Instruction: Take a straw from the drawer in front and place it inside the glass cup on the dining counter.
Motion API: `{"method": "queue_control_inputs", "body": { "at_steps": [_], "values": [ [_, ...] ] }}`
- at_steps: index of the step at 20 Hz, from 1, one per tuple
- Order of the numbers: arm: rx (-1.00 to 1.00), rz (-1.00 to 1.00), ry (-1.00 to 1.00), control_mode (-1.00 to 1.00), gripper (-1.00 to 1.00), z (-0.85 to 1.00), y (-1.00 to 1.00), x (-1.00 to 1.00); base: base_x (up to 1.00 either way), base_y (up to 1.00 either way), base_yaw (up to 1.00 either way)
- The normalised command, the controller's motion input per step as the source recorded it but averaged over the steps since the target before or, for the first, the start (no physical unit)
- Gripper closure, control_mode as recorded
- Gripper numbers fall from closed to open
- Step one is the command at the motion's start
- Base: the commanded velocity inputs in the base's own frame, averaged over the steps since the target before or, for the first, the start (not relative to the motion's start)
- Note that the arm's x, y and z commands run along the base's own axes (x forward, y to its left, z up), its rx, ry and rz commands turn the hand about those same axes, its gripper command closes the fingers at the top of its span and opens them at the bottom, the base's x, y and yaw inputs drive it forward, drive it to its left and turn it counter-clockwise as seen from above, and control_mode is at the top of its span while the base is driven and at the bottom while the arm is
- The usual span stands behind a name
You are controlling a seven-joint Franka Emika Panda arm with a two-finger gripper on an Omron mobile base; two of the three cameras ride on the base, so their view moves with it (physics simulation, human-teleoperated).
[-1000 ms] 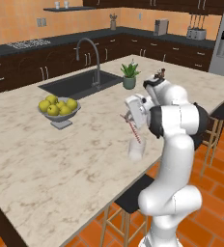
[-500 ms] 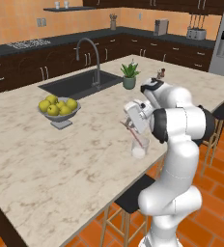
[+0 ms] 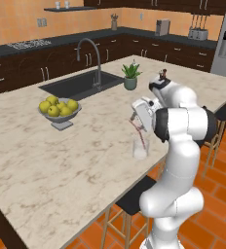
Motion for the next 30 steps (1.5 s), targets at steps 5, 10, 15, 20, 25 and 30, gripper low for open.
{"method": "queue_control_inputs", "body": {
  "at_steps": [5,10,15,20,25,30],
  "values": [
    [0.09,0.16,-0.3,-1.0,-1.0,-0.27,-0.54,0.0,0.0,0.0,0.0],
    [-0.05,0.13,-0.39,-1.0,-1.0,-0.74,-0.08,0.0,0.0,0.0,0.0],
    [-0.02,0.09,-0.49,-1.0,-1.0,-0.71,-0.25,-0.12,0.0,0.0,0.0],
    [0.0,0.05,-0.49,-1.0,-1.0,-0.5,-0.56,-0.2,0.0,0.0,0.0],
    [0.01,0.02,-0.5,-1.0,-1.0,0.18,-0.6,-0.43,0.0,0.0,0.0],
    [-0.04,0.05,-0.81,-1.0,-1.0,0.42,-0.2,-0.91,0.0,0.0,0.0]
  ]
}}
